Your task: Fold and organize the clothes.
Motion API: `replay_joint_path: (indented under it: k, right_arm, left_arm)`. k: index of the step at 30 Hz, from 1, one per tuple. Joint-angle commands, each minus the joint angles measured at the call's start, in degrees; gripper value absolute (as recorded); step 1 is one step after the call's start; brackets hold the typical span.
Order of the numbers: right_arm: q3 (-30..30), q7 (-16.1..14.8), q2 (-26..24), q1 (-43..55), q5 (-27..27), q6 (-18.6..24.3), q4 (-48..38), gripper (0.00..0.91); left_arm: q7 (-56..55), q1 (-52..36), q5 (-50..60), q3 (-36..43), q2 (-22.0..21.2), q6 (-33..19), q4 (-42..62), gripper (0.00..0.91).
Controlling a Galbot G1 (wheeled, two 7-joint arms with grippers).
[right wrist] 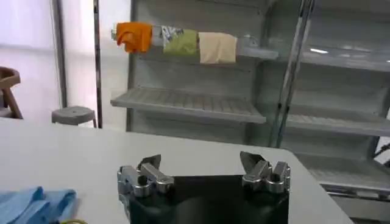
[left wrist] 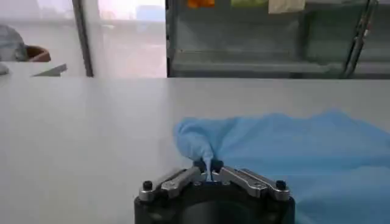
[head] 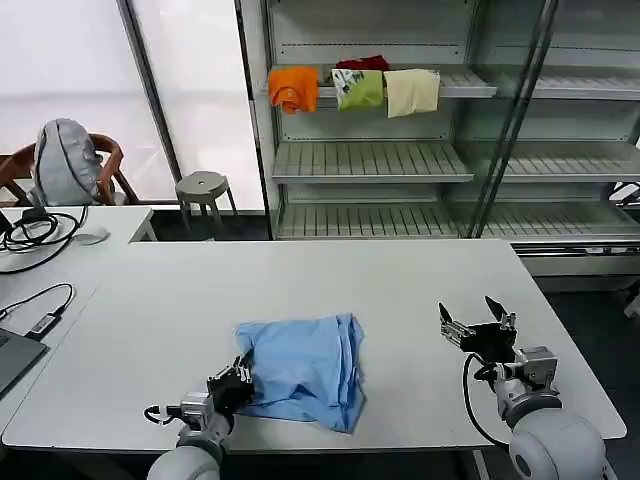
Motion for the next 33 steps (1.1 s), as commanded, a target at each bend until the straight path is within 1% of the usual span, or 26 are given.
replay_joint_path:
  k: [1, 2, 3, 4, 5, 6, 7, 8, 10, 13, 15, 18, 19, 20, 21, 22, 23, 24, 25, 27, 28, 29, 31, 33]
  right_arm:
    - [-1.51, -0.01, 0.62, 0.77, -0.37, -0.01, -0.03, 0.907]
    - [-1.97, 0.0, 0.8, 1.06, -0.47, 0.0, -0.02, 0.907]
    - [-2.2, -0.02, 0.9, 1.21, -0.54, 0.01, -0.03, 0.907]
    - [-2.83, -0.04, 1.12, 1.61, -0.72, 0.04, -0.11, 0.907]
    - [-3.36, -0.06, 1.33, 1.86, -0.88, 0.07, -0.21, 0.907]
    - [-3.62, -0.05, 1.4, 2.07, -0.93, 0.08, -0.26, 0.907]
    - [-4.41, -0.09, 1.75, 2.6, -1.05, 0.1, -0.52, 0.907]
    - [-4.81, -0.12, 1.87, 2.93, -1.1, 0.14, -0.64, 0.907]
    - [-5.79, -0.27, 2.5, 4.06, -1.17, 0.25, -1.29, 0.907]
    - [-6.32, -0.56, 2.89, 5.0, -1.21, 0.49, -1.99, 0.907]
    - [-6.44, -0.6, 2.92, 5.3, -1.18, 0.51, -2.19, 0.907]
    - [-5.94, -0.65, 2.56, 5.07, -1.17, 0.55, -2.18, 0.907]
    - [-5.5, -0.69, 2.3, 4.68, -1.18, 0.57, -2.1, 0.907]
    - [-5.27, -0.66, 2.15, 4.45, -1.17, 0.6, -2.12, 0.907]
    - [-4.92, -0.67, 1.94, 4.1, -1.19, 0.65, -2.07, 0.907]
    - [-4.2, -0.68, 1.71, 3.36, -1.18, 0.71, -1.86, 0.907]
    - [-3.67, -0.68, 1.56, 2.78, -1.22, 0.72, -1.76, 0.907]
    - [-3.32, -0.74, 1.37, 2.51, -1.21, 0.71, -1.73, 0.907]
    - [-2.61, -0.74, 1.07, 1.86, -1.21, 0.74, -1.62, 0.907]
    - [-1.61, -0.74, 0.67, 1.01, -1.22, 0.75, -1.37, 0.907]
    - [-1.26, -0.7, 0.54, 0.72, -1.26, 0.73, -1.35, 0.907]
    - [-0.76, -0.68, 0.47, 0.41, -1.27, 0.72, -1.24, 0.907]
    - [-0.1, -0.72, 0.31, -0.2, -1.22, 0.71, -0.95, 0.907]
    - [0.48, -0.73, 0.26, -0.82, -1.21, 0.69, -0.78, 0.907]
  left_arm:
    - [12.93, 3.04, -0.04, -24.33, 12.69, 4.4, -2.25, 0.0]
    - [15.23, 4.13, -0.27, -28.74, 14.51, 5.31, -1.33, 0.0]
    - [16.26, 4.89, -0.28, -31.1, 15.51, 5.43, -1.16, 0.0]
    - [19.14, 6.03, -0.13, -37.28, 18.31, 6.13, 1.16, 0.0]
    - [21.12, 7.48, -0.11, -41.21, 19.75, 6.47, 2.93, 0.0]
    - [21.82, 7.95, -0.14, -43.23, 21.68, 6.73, 3.22, 0.0]
    - [24.46, 10.47, 0.13, -48.49, 24.68, 6.72, 5.86, 0.0]
    - [25.17, 11.17, 0.2, -50.58, 25.86, 6.41, 7.76, 0.0]
    - [28.1, 13.69, 1.6, -59.24, 30.45, 4.84, 12.82, 0.0]
    - [29.9, 15.85, 0.12, -67.12, 34.22, 4.56, 15.56, 0.0]
    - [30.04, 15.4, -0.12, -67.94, 34.37, 4.71, 14.1, 0.0]
    - [28.01, 12.43, -2.32, -62.71, 30.88, 7.69, 3.6, 0.0]
    - [26.98, 11.81, -2.08, -58.12, 28.55, 8.16, 0.03, 0.0]
    - [25.99, 11.56, -1.71, -54.76, 27.19, 8.48, -5.27, 0.0]
    - [24.15, 11.65, -0.77, -49.51, 23.63, 8.8, -8.74, 0.0]
    - [21.85, 11.06, 1.95, -38.85, 19.21, 9.06, -15.28, 0.0]
    - [20.49, 10.61, 4.95, -33.96, 15.77, 9.1, -17.72, 0.0]
    - [20.08, 9.92, 6.49, -23.29, 13.37, 8.91, -18.67, 0.01]
    - [18.06, 9.71, 11.41, -13.15, 9.92, 7.53, -19.88, 0.01]
    - [18.66, 8.61, 16.47, -1.41, 5.23, 6.3, -20.14, 0.01]
    - [19.02, 7.93, 19.55, 0.98, 2.77, 5.5, -19.47, 0.01]
    - [19.36, 7.33, 21.66, 5.22, 1.05, 3.58, -17.73, 0.01]
    - [20.28, 5.49, 24.95, 9.09, -1.22, 3.24, -15.92, 0.01]
    - [20.26, 3.98, 26.38, 11.22, -2.7, 2.95, -13.76, 0.01]
